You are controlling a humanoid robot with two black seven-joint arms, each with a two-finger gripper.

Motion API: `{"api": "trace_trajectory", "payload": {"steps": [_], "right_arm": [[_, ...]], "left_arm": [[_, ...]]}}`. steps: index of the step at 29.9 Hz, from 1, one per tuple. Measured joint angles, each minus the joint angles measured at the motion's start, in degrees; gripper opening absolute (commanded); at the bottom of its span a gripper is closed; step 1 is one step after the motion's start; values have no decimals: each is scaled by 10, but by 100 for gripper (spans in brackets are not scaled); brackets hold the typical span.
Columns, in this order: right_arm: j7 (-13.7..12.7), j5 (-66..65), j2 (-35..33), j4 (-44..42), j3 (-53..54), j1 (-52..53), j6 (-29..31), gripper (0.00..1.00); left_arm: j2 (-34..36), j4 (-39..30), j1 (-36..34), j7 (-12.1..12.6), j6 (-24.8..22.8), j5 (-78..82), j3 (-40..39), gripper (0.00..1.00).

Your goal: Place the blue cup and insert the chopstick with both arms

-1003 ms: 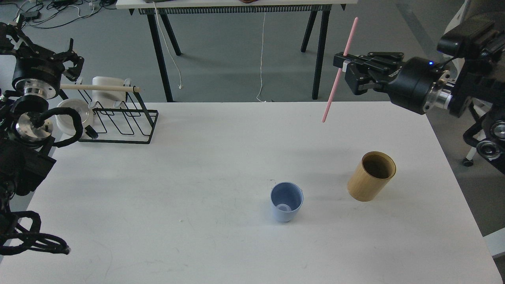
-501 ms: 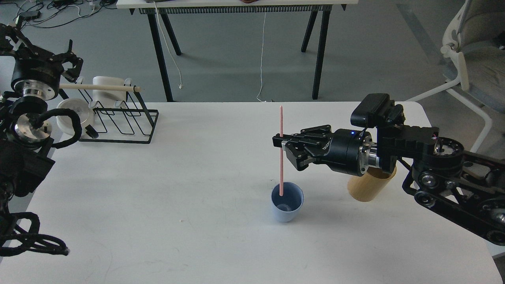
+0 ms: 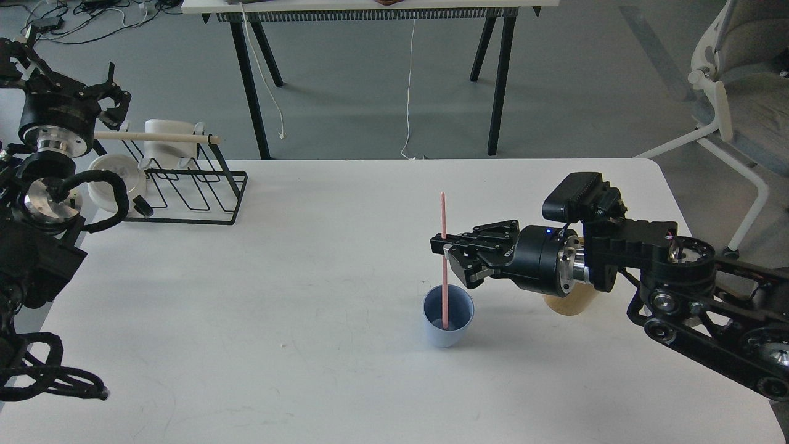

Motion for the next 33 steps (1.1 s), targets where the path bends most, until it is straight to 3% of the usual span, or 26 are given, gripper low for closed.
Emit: {"api": "trace_trajectory", "payload": {"steps": [4, 8, 11, 12, 22, 33], "right_arm": [[0, 3, 0, 0, 6, -1, 0, 63], [2, 9, -1, 4, 22, -1, -1, 72], [2, 19, -2, 2, 52, -1, -2, 94], [2, 28, -2, 1, 67, -1, -2, 97], [2, 214, 10, -97, 242, 11, -8, 99], [7, 471, 63, -314, 372, 36, -9, 99]], "left_arm": [[0, 2, 0, -1, 0, 0, 0, 100], [1, 3, 0, -1, 0, 0, 0, 100], [1, 4, 0, -2, 0, 0, 0, 100], [1, 4, 0, -2, 0, 0, 0, 100], [-4, 4, 0, -3, 0, 0, 0, 100], [-9, 4, -2, -4, 0, 1, 2, 100]]}}
